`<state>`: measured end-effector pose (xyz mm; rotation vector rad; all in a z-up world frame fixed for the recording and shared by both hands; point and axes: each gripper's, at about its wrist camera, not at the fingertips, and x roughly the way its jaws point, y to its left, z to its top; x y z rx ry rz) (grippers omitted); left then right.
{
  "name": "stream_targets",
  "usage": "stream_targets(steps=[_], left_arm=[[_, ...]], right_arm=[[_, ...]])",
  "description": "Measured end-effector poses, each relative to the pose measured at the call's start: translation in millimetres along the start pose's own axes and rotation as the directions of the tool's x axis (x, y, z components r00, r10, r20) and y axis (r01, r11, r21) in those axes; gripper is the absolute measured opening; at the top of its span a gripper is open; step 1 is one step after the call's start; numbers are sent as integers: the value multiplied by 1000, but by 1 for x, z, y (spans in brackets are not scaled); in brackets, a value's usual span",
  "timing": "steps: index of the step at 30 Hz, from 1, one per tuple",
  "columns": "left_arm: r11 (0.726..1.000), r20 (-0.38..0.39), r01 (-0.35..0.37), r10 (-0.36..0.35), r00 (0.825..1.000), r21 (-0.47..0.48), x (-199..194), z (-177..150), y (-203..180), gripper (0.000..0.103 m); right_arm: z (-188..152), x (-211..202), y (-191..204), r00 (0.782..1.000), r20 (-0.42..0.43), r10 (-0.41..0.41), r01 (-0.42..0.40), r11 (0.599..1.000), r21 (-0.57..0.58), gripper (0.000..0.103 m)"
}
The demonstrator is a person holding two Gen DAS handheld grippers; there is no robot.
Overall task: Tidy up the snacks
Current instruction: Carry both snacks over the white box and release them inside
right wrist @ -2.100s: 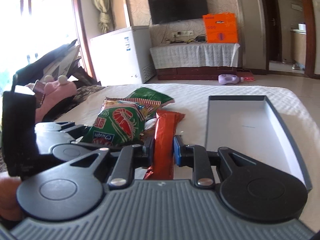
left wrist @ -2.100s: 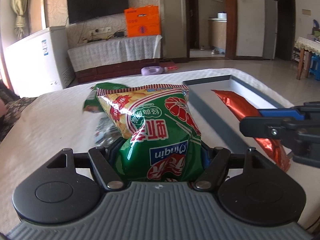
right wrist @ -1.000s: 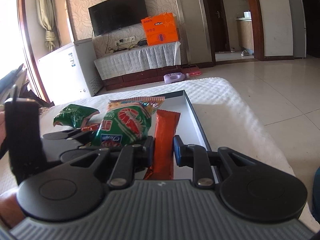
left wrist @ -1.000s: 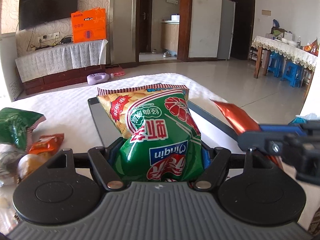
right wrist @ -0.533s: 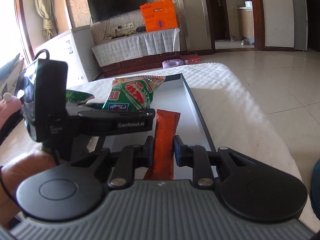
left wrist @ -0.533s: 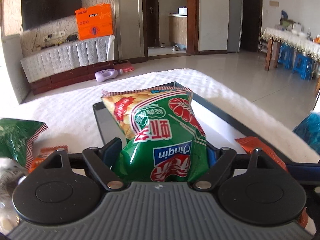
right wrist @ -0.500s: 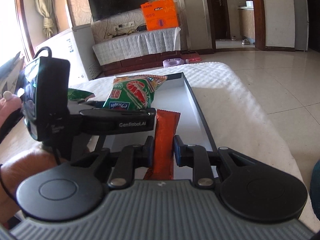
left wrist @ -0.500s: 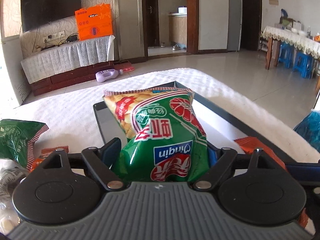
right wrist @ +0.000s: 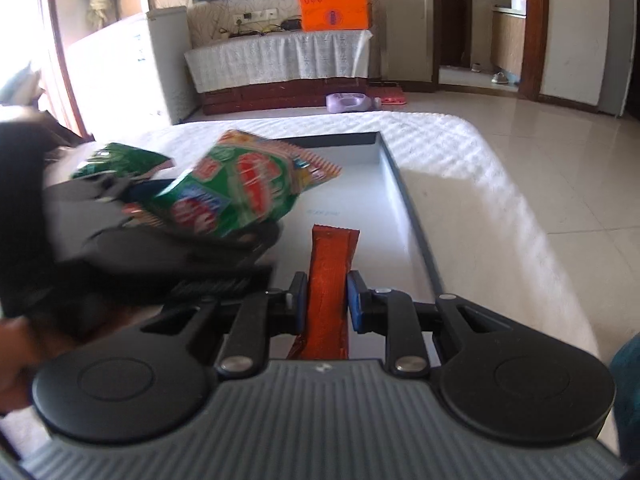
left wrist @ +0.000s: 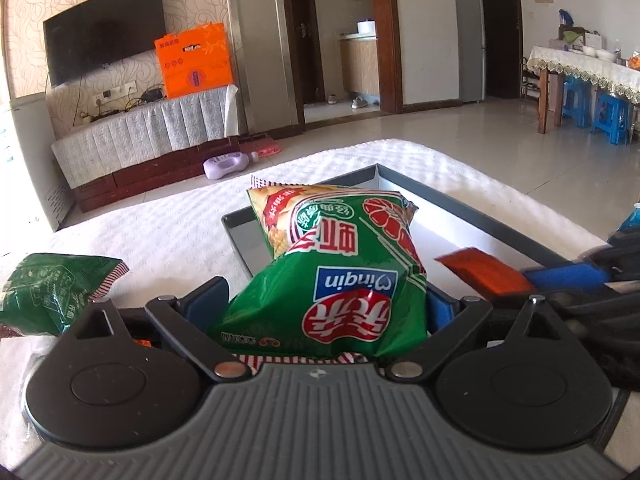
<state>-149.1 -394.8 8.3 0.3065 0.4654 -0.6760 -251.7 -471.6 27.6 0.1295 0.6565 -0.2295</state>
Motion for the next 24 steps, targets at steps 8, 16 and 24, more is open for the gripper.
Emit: stream_targets(steps=[8, 16, 24], left_arm=[[998, 55, 41, -44, 998, 54, -24, -8, 12, 99], [995, 66, 61, -66, 996, 83, -40, -19, 17, 100], [987, 92, 96, -109, 990, 129, -52, -28, 6, 101]], right_arm=[[13, 40, -6, 997, -64, -39, 36, 999, -37, 25], [14, 49, 3, 996, -72, -52, 48, 997, -67, 26], [16, 11, -1, 1000, 19, 16, -17, 999, 43, 45]])
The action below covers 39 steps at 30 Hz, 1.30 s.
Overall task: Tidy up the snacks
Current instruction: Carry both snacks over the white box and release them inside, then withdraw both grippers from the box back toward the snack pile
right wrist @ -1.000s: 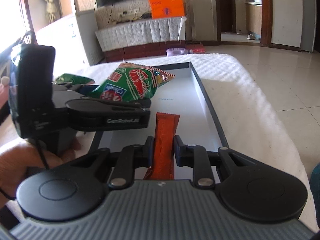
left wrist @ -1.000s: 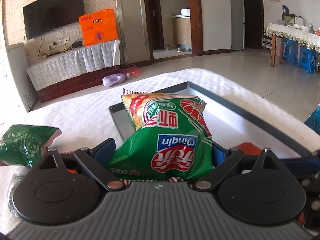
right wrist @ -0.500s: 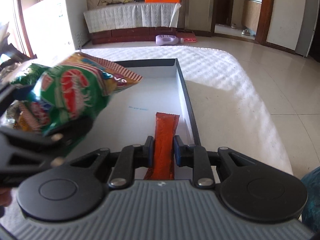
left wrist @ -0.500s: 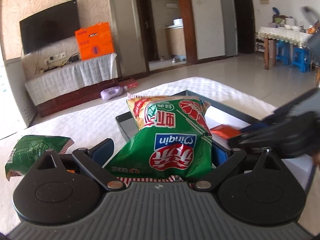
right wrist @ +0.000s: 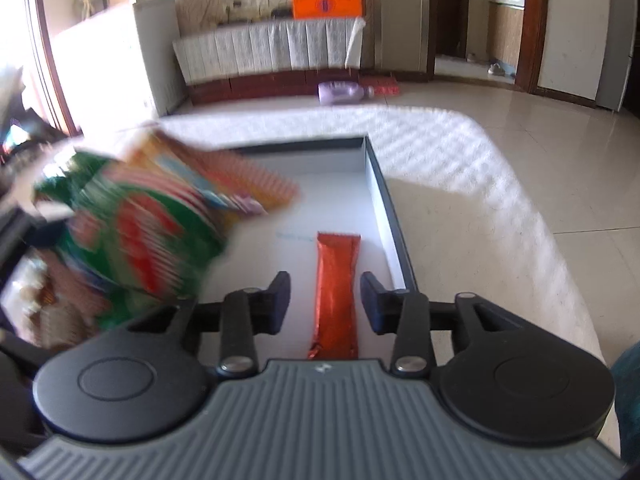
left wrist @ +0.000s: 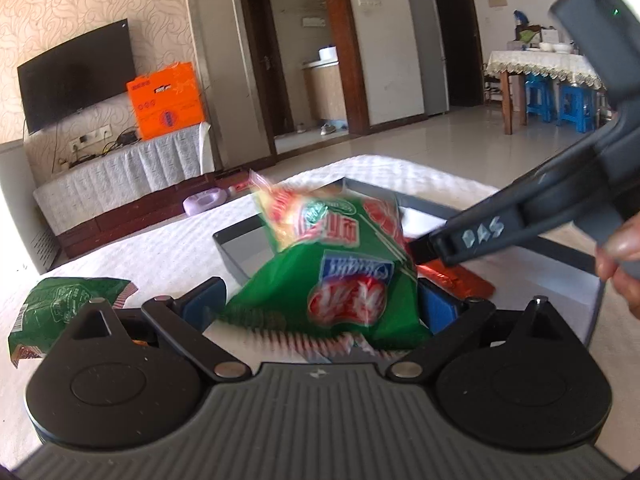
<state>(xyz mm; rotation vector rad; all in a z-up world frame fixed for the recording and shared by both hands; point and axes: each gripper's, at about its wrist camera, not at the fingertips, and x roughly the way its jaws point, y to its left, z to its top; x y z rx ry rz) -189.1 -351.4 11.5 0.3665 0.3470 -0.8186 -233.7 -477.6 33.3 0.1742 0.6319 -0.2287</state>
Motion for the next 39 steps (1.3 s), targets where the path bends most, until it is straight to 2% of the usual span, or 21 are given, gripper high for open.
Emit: stream_targets(steps=[4, 7, 10, 13, 19, 25, 29, 31, 35, 39], left_arm=[[999, 18, 43, -43, 999, -4, -11, -1, -11, 101], [998, 39, 66, -67, 997, 12, -22, -2, -25, 101], [996, 69, 89, -91, 993, 24, -40, -3, -38, 101], [995, 108, 94, -98, 989, 42, -61, -7, -45, 101], [998, 110, 42, -46, 993, 41, -99, -24, -55, 101], [998, 96, -36, 40, 995, -44, -137, -42, -43, 101], [992, 116, -67, 80, 990, -104, -157, -54, -24, 101], [989, 154, -55, 76, 985, -138, -160, -58, -11, 101], [988, 119, -33, 51, 992, -148, -143, -54, -6, 101], [992, 100, 1, 12, 995, -125, -118, -45, -18, 101]], right_arm=[[-8, -34, -2, 998, 41, -37, 35, 999, 36, 46], [-12, -62, -6, 992, 103, -72, 62, 994, 95, 46], [-18, -90, -8, 983, 168, -78, 49, 984, 171, 46], [-30, -105, -5, 981, 187, -50, 11, 979, 204, 48], [-53, -115, 13, 988, 153, 10, -32, 990, 139, 48], [-60, -116, 39, 977, 153, 149, -163, 983, 83, 48], [-60, -113, 58, 970, 140, 201, -206, 978, 26, 47], [-59, -109, 61, 971, 128, 203, -208, 978, 29, 47], [-60, -106, 54, 981, 115, 158, -167, 984, 67, 47], [-62, -108, 37, 984, 126, 125, -138, 985, 101, 47]])
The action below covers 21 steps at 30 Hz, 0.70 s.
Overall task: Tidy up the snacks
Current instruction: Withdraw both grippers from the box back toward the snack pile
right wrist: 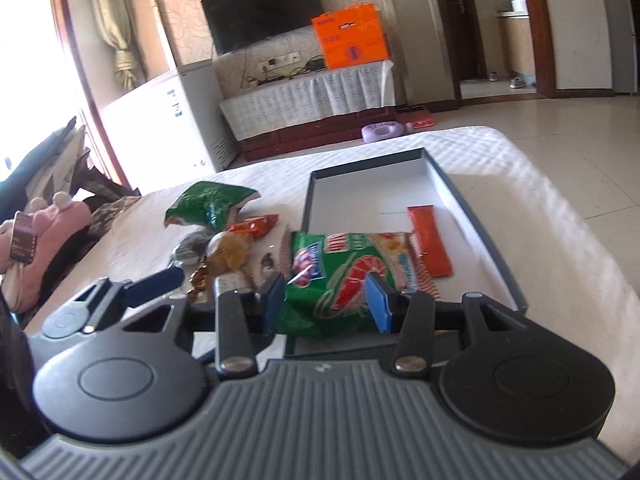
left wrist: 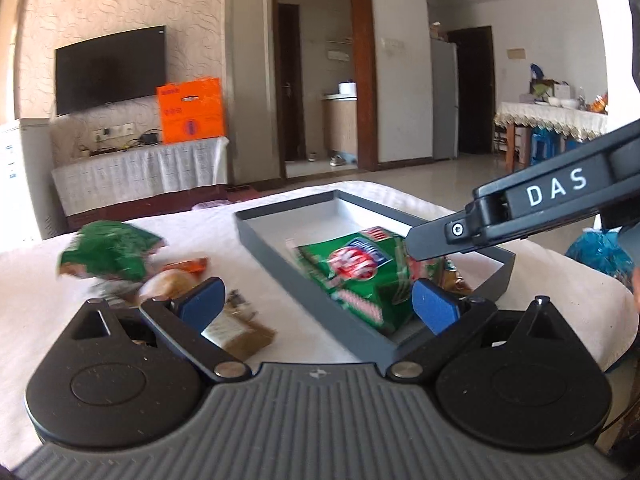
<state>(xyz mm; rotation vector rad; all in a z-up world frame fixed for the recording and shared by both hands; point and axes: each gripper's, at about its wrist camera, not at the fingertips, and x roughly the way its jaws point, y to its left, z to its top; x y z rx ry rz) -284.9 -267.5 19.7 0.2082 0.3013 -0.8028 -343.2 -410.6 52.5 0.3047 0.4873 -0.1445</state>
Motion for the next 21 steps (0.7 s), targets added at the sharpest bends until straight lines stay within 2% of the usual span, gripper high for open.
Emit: stream_targets(steps=[5, 8, 11, 15, 18, 21], left_arm=[[999, 12, -9, 8, 1000, 42, 12, 4, -17, 101], [999, 25, -11, 10, 1000, 46, 2, 3, -21, 101], [997, 42, -38, 36, 998, 65, -15, 0, -21, 102], [993, 33, -108, 107, 994, 37, -38, 1, -4, 103], [985, 5, -173, 173, 985, 14, -51, -4, 15, 103], [969, -31, -246, 246, 969, 11, -55, -10, 30, 103]], right_arm=[[0, 1, -14, 999, -4, -41, 41, 999, 17, 48], [2, -1, -12, 1000, 18, -17, 17, 1000, 19, 48], [4, -6, -1, 998, 54, 42, -42, 999, -14, 48], [5, -8, 19, 983, 76, 166, -162, 985, -51, 48], [3, -1, 35, 968, 38, 248, -245, 967, -73, 48], [1, 12, 42, 950, -32, 311, -312, 949, -36, 48]])
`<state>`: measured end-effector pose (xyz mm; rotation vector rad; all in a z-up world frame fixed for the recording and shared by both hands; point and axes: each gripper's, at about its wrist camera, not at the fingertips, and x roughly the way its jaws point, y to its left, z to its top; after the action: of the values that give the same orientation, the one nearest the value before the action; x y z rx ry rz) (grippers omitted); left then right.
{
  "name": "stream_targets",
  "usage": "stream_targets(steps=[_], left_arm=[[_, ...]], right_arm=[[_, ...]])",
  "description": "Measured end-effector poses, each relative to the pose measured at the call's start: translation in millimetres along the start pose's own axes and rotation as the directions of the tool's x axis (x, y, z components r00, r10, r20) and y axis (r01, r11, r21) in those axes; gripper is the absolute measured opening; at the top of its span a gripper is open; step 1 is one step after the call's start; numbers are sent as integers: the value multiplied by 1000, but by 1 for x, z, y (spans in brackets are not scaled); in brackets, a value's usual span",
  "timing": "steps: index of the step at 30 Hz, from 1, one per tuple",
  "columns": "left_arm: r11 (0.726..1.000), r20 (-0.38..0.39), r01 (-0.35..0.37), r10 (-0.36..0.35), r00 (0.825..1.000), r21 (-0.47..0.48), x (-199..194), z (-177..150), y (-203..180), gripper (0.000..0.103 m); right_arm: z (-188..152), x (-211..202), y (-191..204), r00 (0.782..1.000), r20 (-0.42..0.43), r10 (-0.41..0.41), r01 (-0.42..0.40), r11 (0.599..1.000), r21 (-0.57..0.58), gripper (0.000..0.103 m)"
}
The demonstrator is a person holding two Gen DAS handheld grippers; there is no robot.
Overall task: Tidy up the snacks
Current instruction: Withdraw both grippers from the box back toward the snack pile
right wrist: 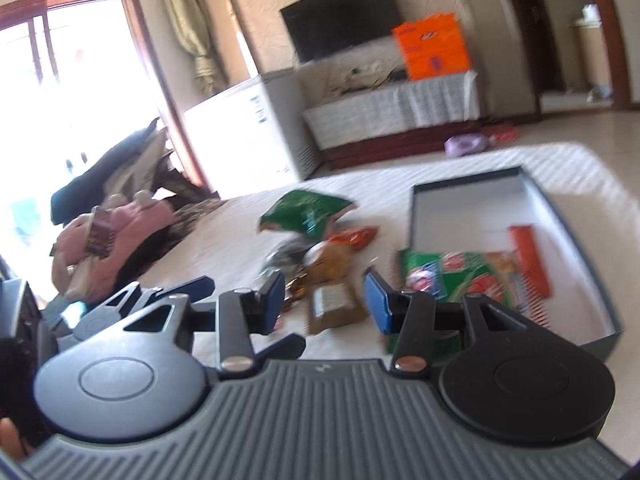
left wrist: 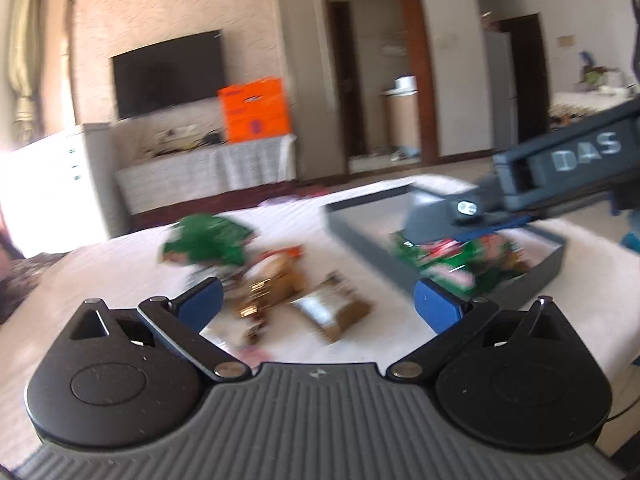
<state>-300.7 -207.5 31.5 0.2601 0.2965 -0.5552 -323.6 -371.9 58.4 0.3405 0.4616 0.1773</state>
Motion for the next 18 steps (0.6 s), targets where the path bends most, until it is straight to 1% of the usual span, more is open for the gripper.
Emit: stream_targets(steps=[2, 3, 5, 7, 10, 13, 15, 18], left_arm=[[999, -20, -43, 43, 999, -10, 4, -3, 8, 103], [998, -30, -53, 52, 998, -24, 6, -4, 13, 103], [997, -49, -60, 58, 997, -55, 8, -7, 25, 103], [995, -58, -70, 66, 996, -65, 11, -8, 31, 103], [994, -80, -88, 83, 993, -70, 17, -11, 34, 103], [992, -109, -96, 86, 990, -84, 25, -14, 38, 103], [991, -125, -107, 96, 988, -82, 29, -17, 38, 103], [989, -148, -116, 102, 984, -89, 36, -19, 42, 103]], right_arm=[[-1, 7, 1, 1000, -28, 4, -4, 1000, 7, 48], [-2, 10, 1, 999, -42, 6, -5, 1000, 18, 48], [-4, 13, -1, 998, -65, -24, 25, 999, 22, 48], [-6, 15, -2, 996, -77, -39, 40, 999, 21, 48], [-7, 14, -5, 993, -73, -93, 95, 995, 19, 48], [-7, 17, -14, 988, -81, -130, 135, 989, 61, 48], [-5, 17, -18, 982, -73, -173, 178, 982, 62, 48], [-4, 18, -28, 972, -65, -226, 231, 968, 94, 47]])
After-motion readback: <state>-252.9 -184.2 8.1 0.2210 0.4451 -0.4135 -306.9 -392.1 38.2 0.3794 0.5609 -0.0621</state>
